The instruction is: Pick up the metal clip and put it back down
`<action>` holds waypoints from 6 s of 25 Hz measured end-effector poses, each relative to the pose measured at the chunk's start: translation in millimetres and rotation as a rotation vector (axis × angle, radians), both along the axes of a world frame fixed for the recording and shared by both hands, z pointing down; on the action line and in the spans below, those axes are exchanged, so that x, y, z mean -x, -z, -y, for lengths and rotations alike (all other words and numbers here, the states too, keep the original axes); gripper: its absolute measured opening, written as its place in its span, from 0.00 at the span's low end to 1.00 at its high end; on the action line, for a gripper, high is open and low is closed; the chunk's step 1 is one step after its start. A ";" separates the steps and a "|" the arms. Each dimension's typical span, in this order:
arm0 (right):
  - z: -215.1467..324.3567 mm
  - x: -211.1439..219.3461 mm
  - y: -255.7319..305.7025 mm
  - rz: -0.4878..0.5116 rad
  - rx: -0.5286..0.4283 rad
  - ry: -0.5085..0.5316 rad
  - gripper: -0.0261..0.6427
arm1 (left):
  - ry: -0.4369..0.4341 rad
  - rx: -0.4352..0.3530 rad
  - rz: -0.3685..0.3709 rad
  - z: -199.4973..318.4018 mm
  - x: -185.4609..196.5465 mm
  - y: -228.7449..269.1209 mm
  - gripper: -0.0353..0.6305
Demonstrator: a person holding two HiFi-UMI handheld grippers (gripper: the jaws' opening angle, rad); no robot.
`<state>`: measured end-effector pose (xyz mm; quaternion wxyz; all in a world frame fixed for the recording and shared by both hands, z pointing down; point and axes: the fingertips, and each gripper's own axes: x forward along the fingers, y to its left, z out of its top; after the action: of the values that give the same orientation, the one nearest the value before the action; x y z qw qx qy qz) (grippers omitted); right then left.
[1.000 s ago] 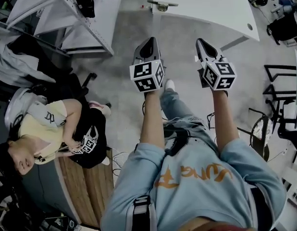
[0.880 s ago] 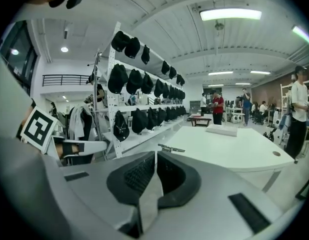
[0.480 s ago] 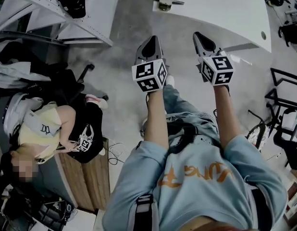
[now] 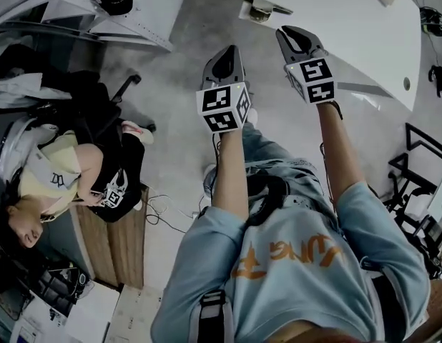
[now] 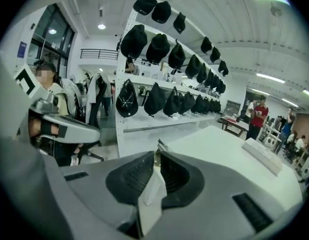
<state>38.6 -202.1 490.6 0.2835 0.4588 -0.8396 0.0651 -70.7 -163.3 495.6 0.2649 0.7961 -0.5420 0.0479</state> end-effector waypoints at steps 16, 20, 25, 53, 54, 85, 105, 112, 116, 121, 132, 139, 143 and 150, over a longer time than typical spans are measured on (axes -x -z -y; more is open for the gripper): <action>61.2 19.6 -42.5 -0.246 -0.013 0.198 0.20 | 0.025 0.042 0.052 18.3 -5.8 -15.4 0.06; 66.3 24.8 -50.0 -0.284 -0.018 0.239 0.20 | 0.044 0.054 0.059 22.9 -4.0 -20.6 0.06; 73.7 26.4 -56.1 -0.317 -0.030 0.257 0.20 | 0.061 0.056 0.076 25.0 0.2 -19.7 0.06; 62.5 -7.8 13.3 0.017 0.000 -0.101 0.09 | 0.074 -0.064 0.176 18.7 19.2 54.6 0.06; 58.4 -9.3 20.9 0.053 -0.001 -0.121 0.09 | 0.072 -0.075 0.181 19.3 19.1 61.5 0.06; 10.3 -181.0 139.5 0.342 -0.233 -0.510 0.09 | -0.291 -0.319 0.159 58.6 -135.6 166.6 0.06; -23.6 -365.0 154.4 0.352 -0.355 -0.860 0.09 | -0.637 -0.376 0.076 74.1 -320.6 172.1 0.06; -14.5 -429.4 144.4 0.339 -0.349 -0.936 0.09 | -0.718 -0.352 0.034 93.8 -393.8 159.8 0.06; -6.2 -462.1 139.0 0.324 -0.329 -0.949 0.09 | -0.750 -0.327 0.011 102.4 -436.0 152.2 0.06; 11.6 -500.8 122.9 0.327 -0.296 -0.975 0.09 | -0.776 -0.284 0.006 121.0 -475.9 135.1 0.06; 57.1 -570.2 74.0 0.306 -0.196 -0.988 0.09 | -0.789 -0.174 0.008 162.2 -536.7 91.5 0.06; 99.2 -617.9 50.5 0.241 -0.138 -0.972 0.09 | -0.785 -0.103 -0.017 188.6 -575.3 63.5 0.06; 124.4 -643.0 38.8 0.196 -0.107 -0.963 0.09 | -0.784 -0.072 -0.024 199.7 -593.1 49.2 0.06; 168.1 -683.1 10.2 0.113 -0.058 -0.946 0.09 | -0.780 -0.041 -0.041 228.3 -620.1 30.1 0.06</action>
<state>721.7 -370.3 480.4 0.1638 0.7942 -0.5540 0.1883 549.4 -391.6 465.5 0.2216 0.9483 -0.1939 0.1181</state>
